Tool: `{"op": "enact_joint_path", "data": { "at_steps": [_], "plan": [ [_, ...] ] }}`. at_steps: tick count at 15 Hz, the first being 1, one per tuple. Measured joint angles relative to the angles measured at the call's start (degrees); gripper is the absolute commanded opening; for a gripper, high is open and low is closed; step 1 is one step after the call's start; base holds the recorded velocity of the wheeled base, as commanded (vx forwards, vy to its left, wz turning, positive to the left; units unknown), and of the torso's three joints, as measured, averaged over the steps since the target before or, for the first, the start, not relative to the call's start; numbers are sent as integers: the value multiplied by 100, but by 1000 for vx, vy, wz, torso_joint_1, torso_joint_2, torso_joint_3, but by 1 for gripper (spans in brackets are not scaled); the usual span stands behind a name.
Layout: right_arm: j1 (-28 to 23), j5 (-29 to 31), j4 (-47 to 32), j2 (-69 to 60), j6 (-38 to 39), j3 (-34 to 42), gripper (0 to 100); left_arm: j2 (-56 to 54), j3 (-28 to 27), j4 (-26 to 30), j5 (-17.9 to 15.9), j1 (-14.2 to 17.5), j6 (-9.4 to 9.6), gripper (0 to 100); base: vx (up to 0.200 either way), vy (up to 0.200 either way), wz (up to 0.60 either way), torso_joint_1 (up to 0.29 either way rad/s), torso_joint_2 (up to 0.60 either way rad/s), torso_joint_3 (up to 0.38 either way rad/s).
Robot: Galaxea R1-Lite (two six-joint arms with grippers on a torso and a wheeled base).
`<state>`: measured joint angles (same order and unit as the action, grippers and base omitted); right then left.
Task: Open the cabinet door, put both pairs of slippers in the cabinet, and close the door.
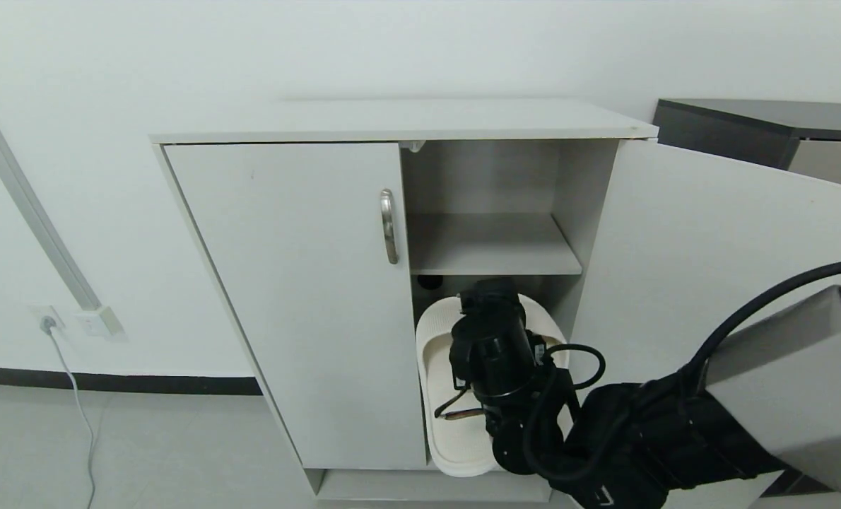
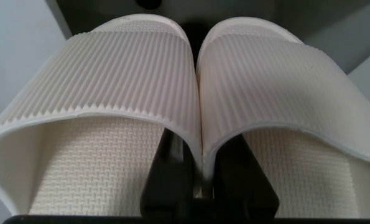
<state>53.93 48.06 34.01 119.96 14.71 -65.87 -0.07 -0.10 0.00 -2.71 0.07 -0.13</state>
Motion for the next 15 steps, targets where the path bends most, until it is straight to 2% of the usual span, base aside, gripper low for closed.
{"op": "enact_joint_path", "data": {
  "at_steps": [2,5,12,15],
  "plan": [
    [17,20,-669,-223,17,-360,0,0,0,0,4,0,0,0,0,0,0,0,0,0],
    [4,28,-1014,-510,11,-580,0,0,0,0,4,-2,4,0,0,0,0,0,0,0],
    [-148,-33,-1015,-625,-79,-668,0,0,0,0,2,0,24,0,0,0,0,0,0,0],
    [-171,-32,-1026,-607,-82,-690,0,0,0,0,0,0,24,0,200,0,0,-1,4,4]
  ]
}}
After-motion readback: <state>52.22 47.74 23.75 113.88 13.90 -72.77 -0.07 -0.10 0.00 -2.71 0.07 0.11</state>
